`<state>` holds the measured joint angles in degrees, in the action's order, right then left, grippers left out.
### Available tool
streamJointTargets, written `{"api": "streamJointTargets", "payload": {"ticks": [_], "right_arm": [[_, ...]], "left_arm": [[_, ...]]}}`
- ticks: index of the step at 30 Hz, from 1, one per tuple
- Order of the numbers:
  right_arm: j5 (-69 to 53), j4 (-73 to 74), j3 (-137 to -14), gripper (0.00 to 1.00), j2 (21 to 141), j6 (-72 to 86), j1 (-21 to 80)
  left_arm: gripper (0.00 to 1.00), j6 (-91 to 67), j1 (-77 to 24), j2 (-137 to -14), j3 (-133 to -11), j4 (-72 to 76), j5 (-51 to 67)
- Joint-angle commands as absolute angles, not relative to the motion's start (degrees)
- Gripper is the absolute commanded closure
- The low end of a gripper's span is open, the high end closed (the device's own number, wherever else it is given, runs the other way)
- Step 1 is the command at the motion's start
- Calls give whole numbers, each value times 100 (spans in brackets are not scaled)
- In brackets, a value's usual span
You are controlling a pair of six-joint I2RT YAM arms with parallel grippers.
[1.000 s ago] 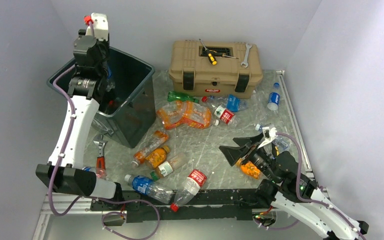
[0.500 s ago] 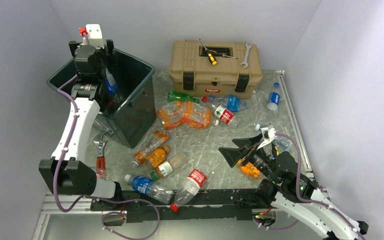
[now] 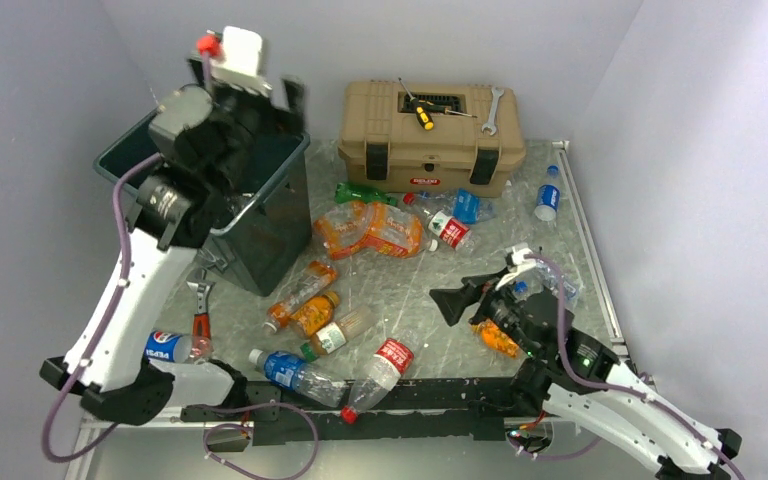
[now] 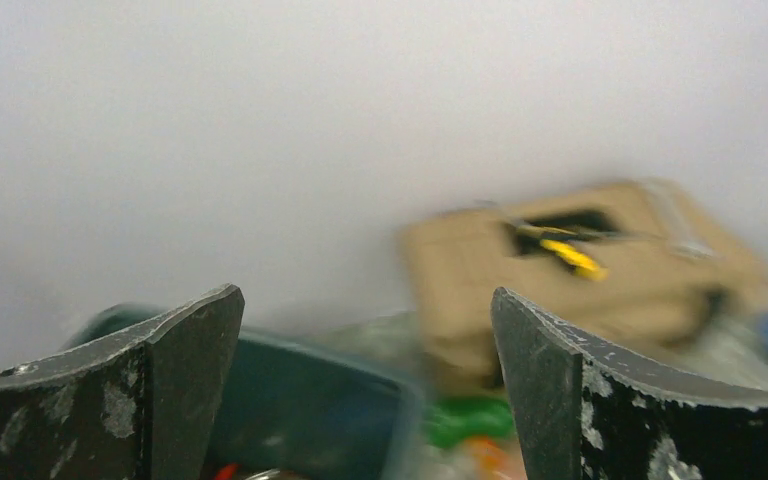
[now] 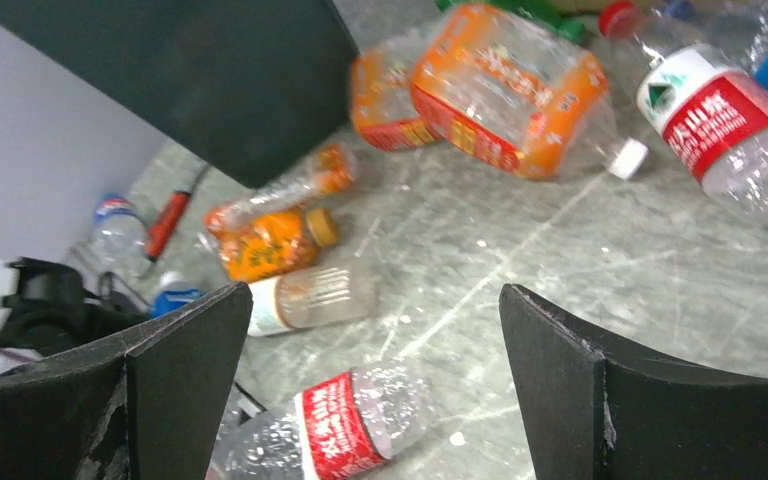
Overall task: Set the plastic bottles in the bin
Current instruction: Place the plastic bottle in the trash bin, then pick up the plastic bottle at the center of the board.
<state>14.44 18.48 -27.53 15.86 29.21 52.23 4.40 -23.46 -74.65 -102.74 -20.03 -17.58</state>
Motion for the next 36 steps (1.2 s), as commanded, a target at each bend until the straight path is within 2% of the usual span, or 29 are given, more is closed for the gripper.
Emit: {"api": "streamJointTargets", "payload": {"ticks": [1, 7, 17, 20, 23, 25, 29, 33, 36], "right_arm": [[1853, 1846, -3111, 2, 2349, 2968, 5247], [2496, 1860, -3072, 2, 3029, 3332, 5247], [3101, 881, -2700, 4, 4058, 4299, 4906], [2074, 86, -2512, 8, 4160, 4527, 3989], [1348, -53, -2785, 8, 4696, 4734, 3574], [1091, 175, -3013, 7, 5094, 4834, 3545], [282, 375, -2968, 5, 5423, 5296, 3542], [-398, 596, -2499, 6, 5085, 5457, 3665], [-98, 1204, -2493, 8, 4767, 5149, 4182]], "left_arm": [[1, 735, -3918, -7430, -10505, -3275, -1035], [0, 1592, -5173, -7304, -8748, -3551, -19], [0, 838, -5242, -6512, -6431, -2364, 460], [1, 646, -5276, -6668, -6257, -2280, 319], [1, 505, -5350, -6812, -6275, -2320, 33], [1, 560, -5409, -6866, -6232, -2313, 16], [1, 714, -5789, -6928, -6158, -2365, -737], [1, 781, -6050, -6946, -6200, -2494, -1270], [1, 771, -6073, -6868, -6205, -2452, -1360]]}}
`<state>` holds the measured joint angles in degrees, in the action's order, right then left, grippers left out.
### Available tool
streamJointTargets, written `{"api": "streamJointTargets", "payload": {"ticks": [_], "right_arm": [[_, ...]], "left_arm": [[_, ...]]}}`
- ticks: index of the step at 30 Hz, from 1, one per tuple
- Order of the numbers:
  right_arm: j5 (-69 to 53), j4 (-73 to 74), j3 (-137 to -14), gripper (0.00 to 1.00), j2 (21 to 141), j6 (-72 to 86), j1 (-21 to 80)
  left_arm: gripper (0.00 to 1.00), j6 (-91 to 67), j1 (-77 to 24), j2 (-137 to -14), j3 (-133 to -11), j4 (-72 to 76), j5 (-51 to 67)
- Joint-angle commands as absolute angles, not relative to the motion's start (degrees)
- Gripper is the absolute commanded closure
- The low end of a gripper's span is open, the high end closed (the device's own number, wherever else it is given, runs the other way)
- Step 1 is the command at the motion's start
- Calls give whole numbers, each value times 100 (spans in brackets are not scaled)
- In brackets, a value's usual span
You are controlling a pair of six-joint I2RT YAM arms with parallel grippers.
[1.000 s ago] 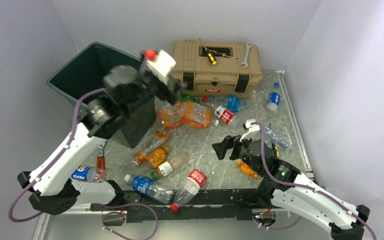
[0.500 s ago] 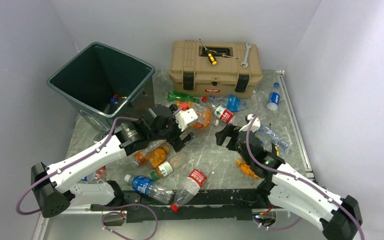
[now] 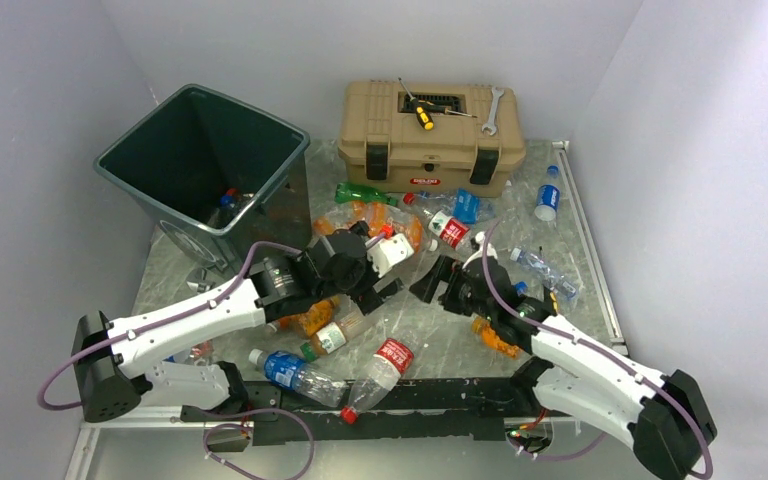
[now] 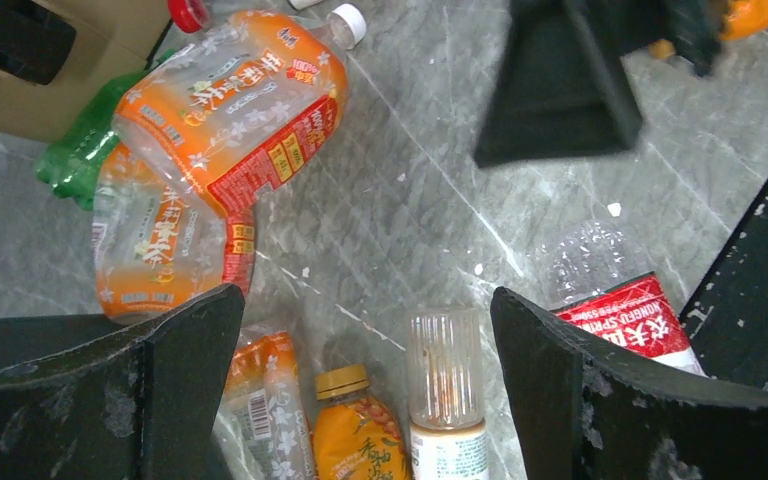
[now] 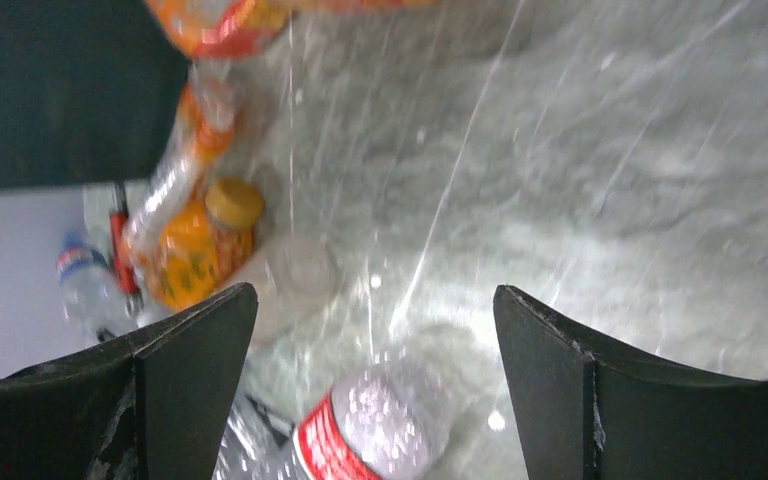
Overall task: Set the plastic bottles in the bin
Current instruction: Pick up the plastic bottle at the center of the board.
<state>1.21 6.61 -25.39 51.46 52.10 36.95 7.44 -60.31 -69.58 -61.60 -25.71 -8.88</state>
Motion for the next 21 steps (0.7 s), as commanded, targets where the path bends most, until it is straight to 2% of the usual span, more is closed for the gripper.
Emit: {"api": "streamJointTargets", "payload": {"ticks": [1, 4, 8, 13, 17, 21], "right_arm": [[238, 1499, -2556, 7, 4700, 5121, 4391], [895, 1843, -2594, 7, 4651, 5215, 4646], [1448, 1293, -2613, 5, 4812, 5187, 4546], [1043, -514, -2541, 3, 5418, 5860, 3843], [1199, -2303, -2178, 0, 5917, 6791, 3799], [1385, -3110, -2110, 0, 6846, 7836, 3723]], "left_arm": [[1, 759, -6073, -6832, -6199, -2422, -1414], [1, 705, -6076, -6725, -6174, -2352, -1607], [1, 705, -6080, -6576, -6069, -2171, -1900], [0, 785, -6073, -6462, -5897, -1955, -2215], [1, 858, -6086, -6442, -5797, -1844, -2385], [1, 816, -6083, -6444, -5761, -1770, -2472]]}}
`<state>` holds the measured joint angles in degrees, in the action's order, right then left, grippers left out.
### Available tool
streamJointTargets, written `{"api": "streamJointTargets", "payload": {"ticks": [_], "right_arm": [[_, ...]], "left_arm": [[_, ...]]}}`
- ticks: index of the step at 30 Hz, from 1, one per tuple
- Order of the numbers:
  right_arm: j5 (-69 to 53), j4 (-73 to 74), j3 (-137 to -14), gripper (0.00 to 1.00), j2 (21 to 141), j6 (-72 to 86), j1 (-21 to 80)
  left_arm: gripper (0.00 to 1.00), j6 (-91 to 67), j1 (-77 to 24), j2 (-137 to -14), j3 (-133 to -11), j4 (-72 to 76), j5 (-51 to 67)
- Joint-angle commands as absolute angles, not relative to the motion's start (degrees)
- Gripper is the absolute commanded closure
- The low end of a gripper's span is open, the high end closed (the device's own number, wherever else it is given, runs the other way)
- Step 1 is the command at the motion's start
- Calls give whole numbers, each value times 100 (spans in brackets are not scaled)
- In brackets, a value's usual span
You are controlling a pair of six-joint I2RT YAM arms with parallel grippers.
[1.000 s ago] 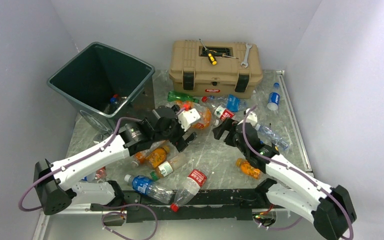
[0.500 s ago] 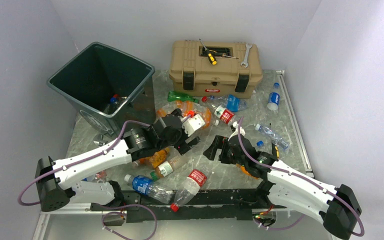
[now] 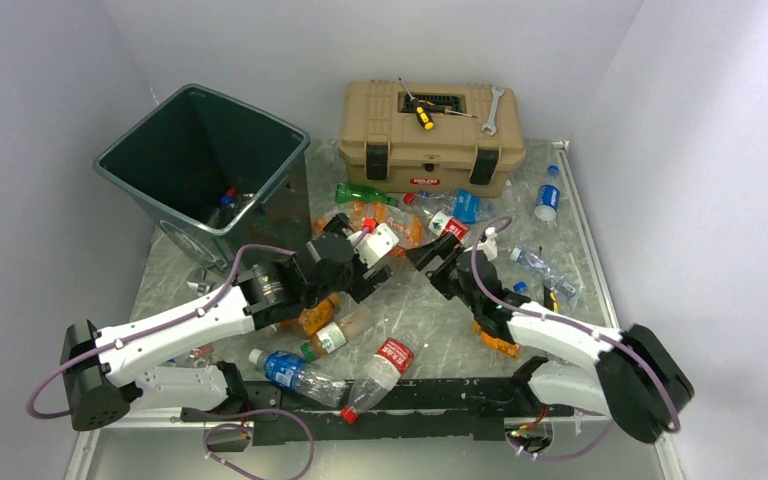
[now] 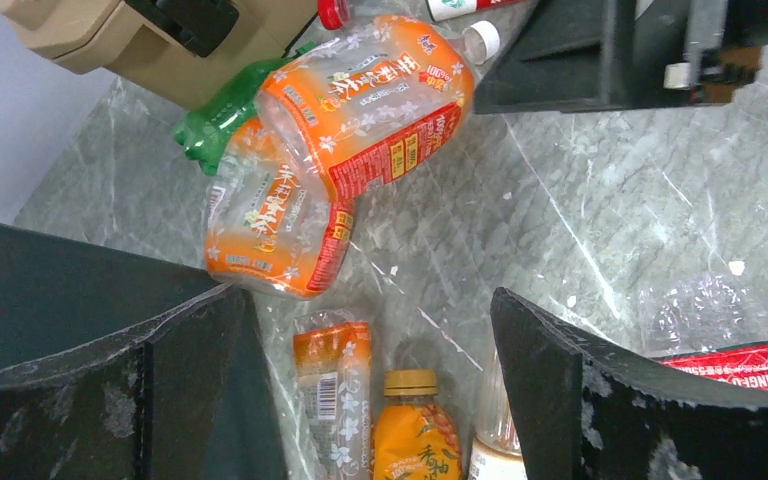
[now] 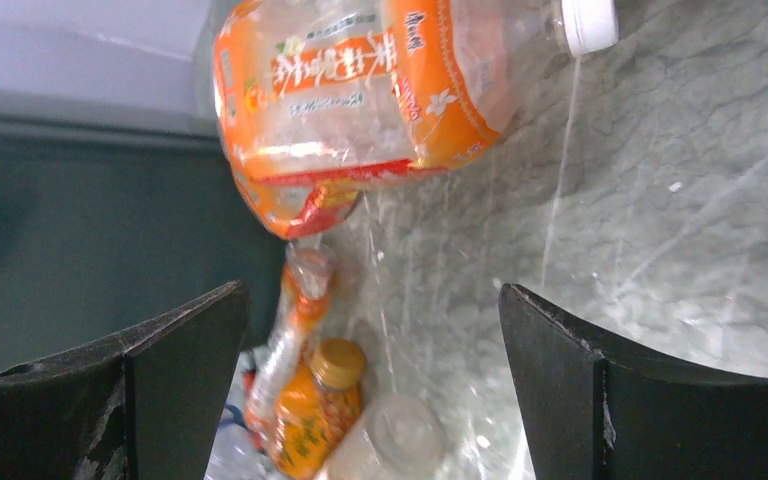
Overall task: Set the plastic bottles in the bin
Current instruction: Pick up the plastic bottle at the center of the board.
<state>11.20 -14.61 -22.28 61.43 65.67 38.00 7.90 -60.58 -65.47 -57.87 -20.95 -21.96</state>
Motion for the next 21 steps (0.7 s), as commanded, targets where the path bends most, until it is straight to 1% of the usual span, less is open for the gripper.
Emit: {"api": "streamJointTargets", "payload": {"ticks": [1, 5, 9, 16, 19, 21], "right_arm": [[1306, -3353, -2114, 0, 7107, 8080, 3718], [1258, -3692, -2364, 0, 8052, 8718, 3718], [1556, -4148, -2445, 0, 8522, 8963, 3682], [1451, -4414, -2917, 1, 9436, 9057, 3569], [1409, -4728, -2888, 3, 9678, 8941, 3406], [1271, -4915, -2904, 7, 9811, 8690, 3235]], "left_arm": [[0, 807, -6082, -6430, -5759, -1753, -2488], [1, 824, -6082, -6349, -5714, -1694, -2523], [0, 865, -6091, -6333, -5722, -1721, -2574], [1, 911, -6091, -6319, -5711, -1720, -2595], [0, 931, -6091, -6303, -5700, -1706, -2694], [0, 932, -6091, -6272, -5695, -1697, -2692]]}}
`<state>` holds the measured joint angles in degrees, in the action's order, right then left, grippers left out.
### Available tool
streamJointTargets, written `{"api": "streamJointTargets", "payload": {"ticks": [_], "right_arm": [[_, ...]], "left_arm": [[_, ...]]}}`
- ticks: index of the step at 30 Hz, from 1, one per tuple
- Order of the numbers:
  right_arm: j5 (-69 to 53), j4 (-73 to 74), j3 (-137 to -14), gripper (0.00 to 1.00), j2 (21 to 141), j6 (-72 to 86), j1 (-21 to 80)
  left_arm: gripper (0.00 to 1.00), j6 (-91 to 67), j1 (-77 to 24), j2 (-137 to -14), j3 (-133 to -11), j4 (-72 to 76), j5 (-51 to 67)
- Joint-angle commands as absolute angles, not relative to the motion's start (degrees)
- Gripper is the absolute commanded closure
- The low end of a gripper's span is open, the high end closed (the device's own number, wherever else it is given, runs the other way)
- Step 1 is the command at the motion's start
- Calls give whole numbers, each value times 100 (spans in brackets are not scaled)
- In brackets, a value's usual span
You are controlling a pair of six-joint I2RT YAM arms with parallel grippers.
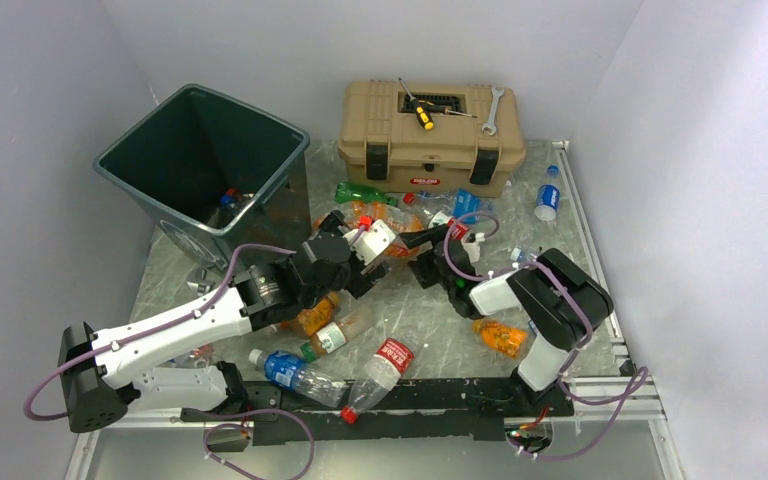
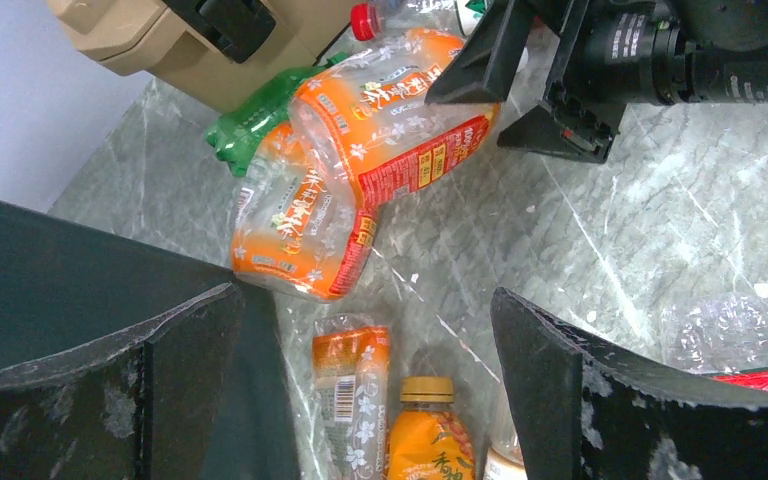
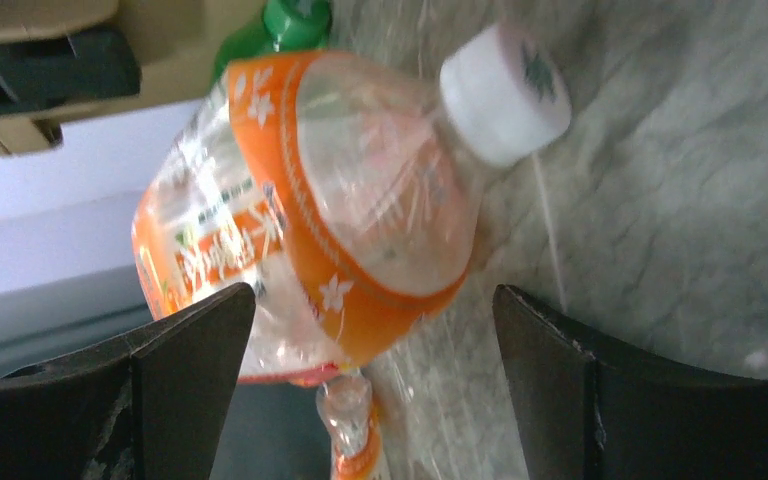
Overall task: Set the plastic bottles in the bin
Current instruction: Pick up the plastic bottle at the center of the board.
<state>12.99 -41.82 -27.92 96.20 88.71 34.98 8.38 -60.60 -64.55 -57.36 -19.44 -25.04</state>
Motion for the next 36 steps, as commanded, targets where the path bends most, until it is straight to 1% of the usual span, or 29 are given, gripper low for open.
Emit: {"api": "streamJointTargets", "payload": {"ticks": [1, 9, 14, 15, 18, 22, 25, 27, 29, 31, 33, 36], "right_arm": [[1214, -4974, -2912, 8, 9843, 8547, 3174], [375, -4900, -3109, 12, 9657, 7096, 2634], [-477, -4875, -3349, 19, 9710, 6868, 2393], [-545, -4778, -3390, 18, 9692, 6903, 2384], [-602, -4596, -3362, 13, 9599, 7015, 2422], [-718, -4677, -3434, 15, 9679, 6980, 2426], [-424, -4112, -3454, 15, 9460, 7026, 2441], [-216, -3816, -3273, 11, 9074, 7103, 2502], [61, -3776, -2972, 6, 8664, 7337, 2674], [466, -3868, -2677, 1, 8293, 7547, 2970], [823, -4107, -2504, 0, 8148, 7770, 3373], [1044, -4521, -2581, 0, 8475, 8325, 3889]], "left_arm": [[1, 929, -6091, -6271, -5695, -1696, -2688], [0, 898, -6104, -6336, -5742, -1748, -2624], [0, 840, -6100, -6362, -5773, -1792, -2541], [0, 836, -6100, -6368, -5774, -1806, -2546], [1, 822, -6100, -6385, -5796, -1826, -2556], [1, 793, -6106, -6390, -5798, -1830, -2517], [0, 799, -6121, -6391, -5788, -1821, -2581], [0, 816, -6139, -6395, -5783, -1821, -2602], [1, 807, -6151, -6385, -5798, -1827, -2583], [0, 782, -6152, -6366, -5809, -1828, -2561], [1, 758, -6152, -6342, -5810, -1821, -2562], [1, 739, -6152, -6296, -5778, -1761, -2601]]}}
